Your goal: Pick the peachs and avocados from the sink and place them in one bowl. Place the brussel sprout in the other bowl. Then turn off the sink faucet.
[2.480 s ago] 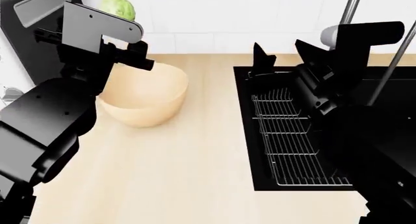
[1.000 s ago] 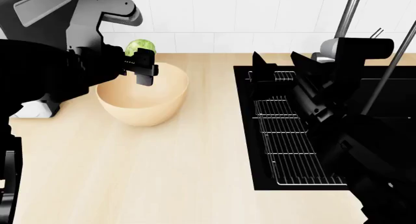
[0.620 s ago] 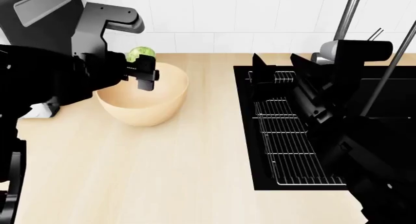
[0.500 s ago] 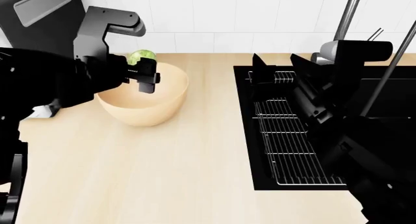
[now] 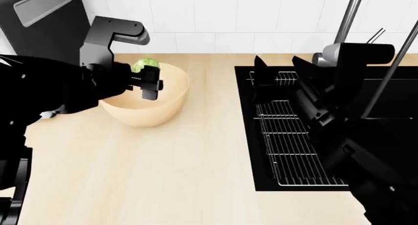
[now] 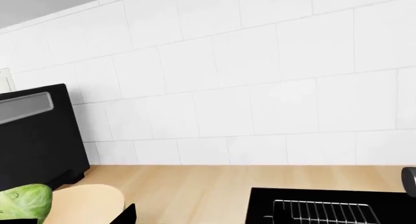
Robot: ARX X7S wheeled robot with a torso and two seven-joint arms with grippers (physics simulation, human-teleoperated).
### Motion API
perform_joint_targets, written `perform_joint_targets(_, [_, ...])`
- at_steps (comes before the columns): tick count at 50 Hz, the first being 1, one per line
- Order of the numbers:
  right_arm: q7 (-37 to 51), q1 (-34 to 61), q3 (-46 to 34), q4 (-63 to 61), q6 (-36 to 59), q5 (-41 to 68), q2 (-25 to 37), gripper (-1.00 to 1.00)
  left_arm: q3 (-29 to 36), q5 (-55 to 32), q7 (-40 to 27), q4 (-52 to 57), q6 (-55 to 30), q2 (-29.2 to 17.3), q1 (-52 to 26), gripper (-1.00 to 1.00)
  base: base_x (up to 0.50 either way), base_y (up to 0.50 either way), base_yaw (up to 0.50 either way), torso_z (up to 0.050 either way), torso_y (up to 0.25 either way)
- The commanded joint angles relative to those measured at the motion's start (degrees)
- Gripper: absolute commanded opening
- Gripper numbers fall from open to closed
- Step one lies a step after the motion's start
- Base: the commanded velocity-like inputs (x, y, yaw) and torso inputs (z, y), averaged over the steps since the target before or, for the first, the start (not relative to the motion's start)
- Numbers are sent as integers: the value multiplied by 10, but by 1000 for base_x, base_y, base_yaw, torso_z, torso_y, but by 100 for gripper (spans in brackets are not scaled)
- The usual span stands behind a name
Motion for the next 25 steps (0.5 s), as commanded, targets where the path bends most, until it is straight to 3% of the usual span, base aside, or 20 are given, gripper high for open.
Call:
perform_joint_targets(1, [0, -3, -1, 2, -4, 2, 1, 100, 3, -4, -4, -4, 2, 0, 3, -100, 0, 0, 0, 0, 0])
perform_joint_targets(12, [0, -5, -3, 4, -8, 3, 2, 100, 9, -1, -4, -6, 8, -2, 8, -100, 0, 0, 0, 0, 0])
perform_joint_targets(13, [0, -6, -3, 4, -8, 3, 2, 100, 10, 2, -7, -5, 10, -2, 8, 100, 0, 0, 0, 0, 0])
perform_joint_targets(25, [1, -9, -4, 3, -12, 5, 4, 100, 12, 11, -11, -3, 25, -6, 2, 100, 0, 0, 0, 0, 0])
